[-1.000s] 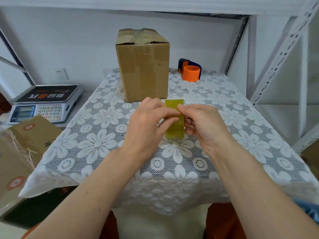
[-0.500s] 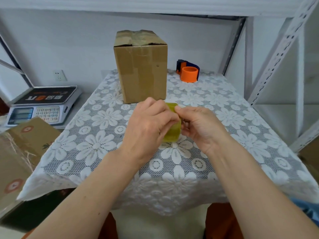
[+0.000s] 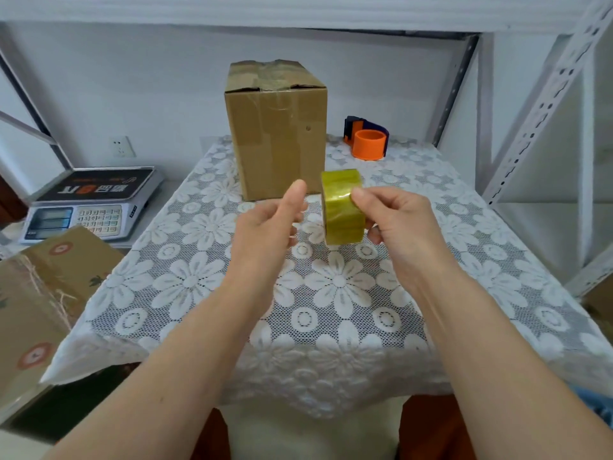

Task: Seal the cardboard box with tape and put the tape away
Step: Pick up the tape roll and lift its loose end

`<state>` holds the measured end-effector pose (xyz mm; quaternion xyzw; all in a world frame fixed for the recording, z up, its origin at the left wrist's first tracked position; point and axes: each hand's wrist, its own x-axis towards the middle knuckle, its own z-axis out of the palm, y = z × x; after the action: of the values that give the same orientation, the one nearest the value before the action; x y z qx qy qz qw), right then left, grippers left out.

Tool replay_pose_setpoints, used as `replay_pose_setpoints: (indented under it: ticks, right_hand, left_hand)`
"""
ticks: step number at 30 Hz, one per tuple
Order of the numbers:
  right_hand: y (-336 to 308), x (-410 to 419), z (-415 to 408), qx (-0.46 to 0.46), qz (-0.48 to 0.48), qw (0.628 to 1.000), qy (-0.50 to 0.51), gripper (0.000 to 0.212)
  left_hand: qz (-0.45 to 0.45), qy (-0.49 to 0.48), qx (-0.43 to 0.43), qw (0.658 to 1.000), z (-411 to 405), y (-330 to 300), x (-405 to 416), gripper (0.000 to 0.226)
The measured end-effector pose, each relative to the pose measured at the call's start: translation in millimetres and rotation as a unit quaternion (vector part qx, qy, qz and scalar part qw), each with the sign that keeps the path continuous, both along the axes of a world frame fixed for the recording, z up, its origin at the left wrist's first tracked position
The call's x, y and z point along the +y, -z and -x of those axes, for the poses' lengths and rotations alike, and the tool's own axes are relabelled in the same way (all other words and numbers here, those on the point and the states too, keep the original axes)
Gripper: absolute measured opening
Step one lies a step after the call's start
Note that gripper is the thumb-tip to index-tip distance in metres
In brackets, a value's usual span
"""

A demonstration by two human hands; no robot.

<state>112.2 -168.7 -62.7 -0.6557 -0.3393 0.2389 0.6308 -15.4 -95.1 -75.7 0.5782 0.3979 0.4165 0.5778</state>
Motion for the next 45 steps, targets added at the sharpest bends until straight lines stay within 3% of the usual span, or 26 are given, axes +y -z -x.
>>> replay_pose_setpoints:
  ticks: [3, 6, 8, 11, 16, 25, 30, 36, 45]
  right_hand:
    - [1, -1, 5, -0.046, -0.003, 0.998, -0.031, 0.01]
    - [2, -2, 10, -0.074, -0.008, 0.996, -0.043, 0.008]
    - [3, -1, 13, -0.064, -0.024, 0.998, -0.011, 0.005]
    - [2, 0, 12, -0.013, -0.02, 0.998, 0.051, 0.017]
    - [5, -1, 19, 0.1, 0.078, 0.99, -0.063, 0.039]
    - [9, 4, 15, 0.257, 0.044, 0.962, -0.076, 0.013]
    - [12, 5, 17, 0.227, -0.014, 0.973, -0.047, 0.014]
    - [22, 11, 29, 0.149, -0.059, 0.987, -0.026, 0.021]
    - [26, 11, 32, 0.139, -0.108, 0.983, -0.059, 0.017]
  left_hand:
    - [0.091, 0.105, 0.003, 0.99, -2, 4, 8, 0.044]
    - [0.107, 0.132, -0.015, 0.985, -6, 8, 7, 0.015]
    - [0.118, 0.102, -0.054, 0.986, -8, 9, 6, 0.008]
    - [0.137, 0.028, -0.108, 0.984, -7, 7, 5, 0.007]
    - [0.089, 0.024, -0.131, 0.987, -10, 10, -3, 0.005]
    - [0.04, 0.028, -0.128, 0.991, -14, 6, -14, 0.012]
    - [0.056, 0.03, -0.129, 0.99, -15, 7, -11, 0.014]
    - [0.159, -0.021, -0.107, 0.981, -12, 8, -1, 0.033]
    - [0.294, 0.026, -0.15, 0.944, -5, 2, 16, 0.021]
